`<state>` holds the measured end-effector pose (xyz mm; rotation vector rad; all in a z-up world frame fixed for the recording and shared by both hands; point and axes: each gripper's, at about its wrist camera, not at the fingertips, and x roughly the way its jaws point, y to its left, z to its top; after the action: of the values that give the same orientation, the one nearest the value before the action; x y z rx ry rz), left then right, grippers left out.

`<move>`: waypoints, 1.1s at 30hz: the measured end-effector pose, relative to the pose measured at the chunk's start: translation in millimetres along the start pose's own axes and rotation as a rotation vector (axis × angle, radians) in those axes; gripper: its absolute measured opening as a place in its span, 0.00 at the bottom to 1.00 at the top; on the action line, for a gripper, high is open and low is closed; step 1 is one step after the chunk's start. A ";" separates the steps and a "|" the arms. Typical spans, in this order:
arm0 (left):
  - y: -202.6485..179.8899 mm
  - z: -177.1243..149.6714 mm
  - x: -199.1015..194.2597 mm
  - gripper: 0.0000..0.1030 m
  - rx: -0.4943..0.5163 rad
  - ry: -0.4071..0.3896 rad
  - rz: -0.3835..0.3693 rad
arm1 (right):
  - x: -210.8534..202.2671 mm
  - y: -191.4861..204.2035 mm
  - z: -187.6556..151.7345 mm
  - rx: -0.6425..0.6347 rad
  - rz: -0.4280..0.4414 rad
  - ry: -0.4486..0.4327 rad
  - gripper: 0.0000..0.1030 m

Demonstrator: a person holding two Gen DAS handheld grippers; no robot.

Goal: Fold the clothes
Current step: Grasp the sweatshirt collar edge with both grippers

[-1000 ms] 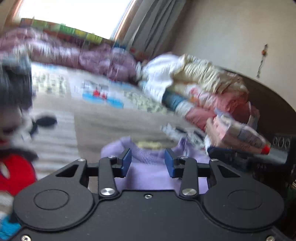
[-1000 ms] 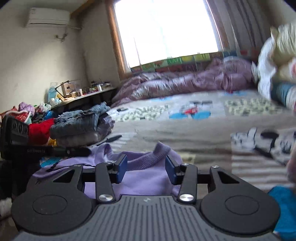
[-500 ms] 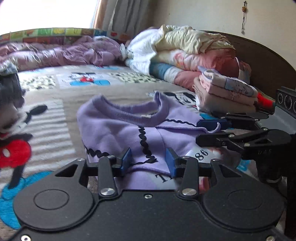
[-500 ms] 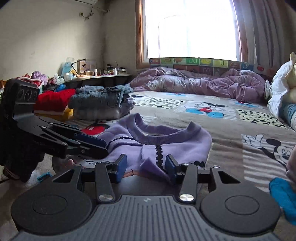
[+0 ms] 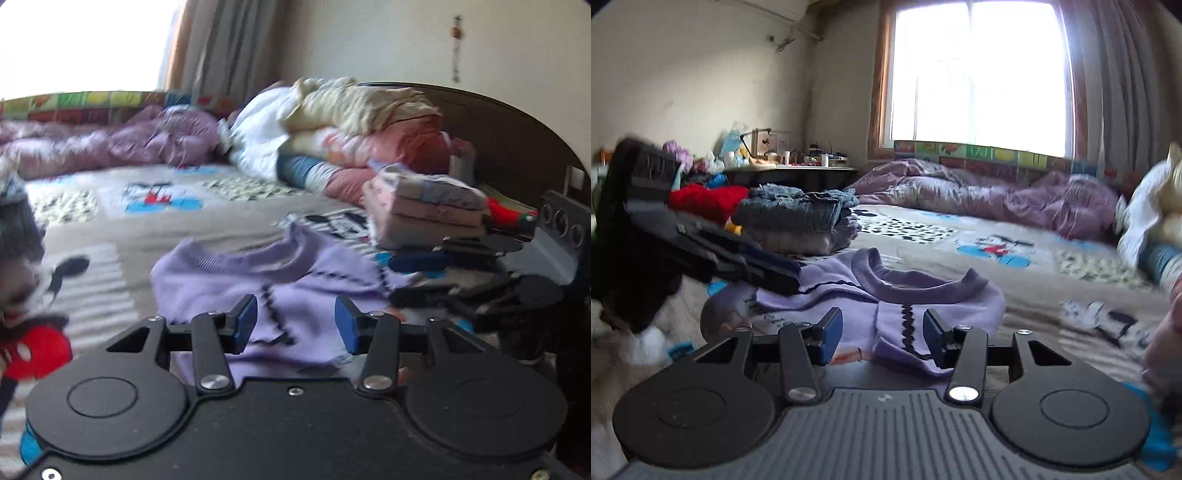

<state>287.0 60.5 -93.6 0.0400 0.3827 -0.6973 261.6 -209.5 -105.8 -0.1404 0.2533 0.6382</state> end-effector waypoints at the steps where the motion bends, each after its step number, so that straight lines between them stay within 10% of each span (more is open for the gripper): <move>1: -8.8 -0.5 0.8 0.44 0.038 0.015 -0.017 | -3.8 1.1 -1.5 -0.019 -0.004 0.002 0.48; 5: -28.3 -15.0 11.7 0.47 0.160 0.087 -0.034 | -3.0 -0.8 -8.6 -0.013 0.014 0.023 0.49; 18: -6.0 -29.5 25.9 0.62 0.088 0.109 -0.064 | 22.0 -15.5 -15.5 0.101 0.091 0.123 0.51; 26: 33.9 -10.7 -20.3 0.64 -0.396 -0.150 0.035 | -5.2 -48.6 -6.8 0.395 0.007 0.030 0.58; 33: 62.0 -39.0 -10.9 0.69 -0.764 -0.072 0.124 | 30.3 -89.0 -28.6 0.766 0.040 0.118 0.73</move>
<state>305.8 121.2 -131.5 -0.6772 0.5512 -0.3941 333.4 -268.9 -137.1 0.5649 0.5977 0.5357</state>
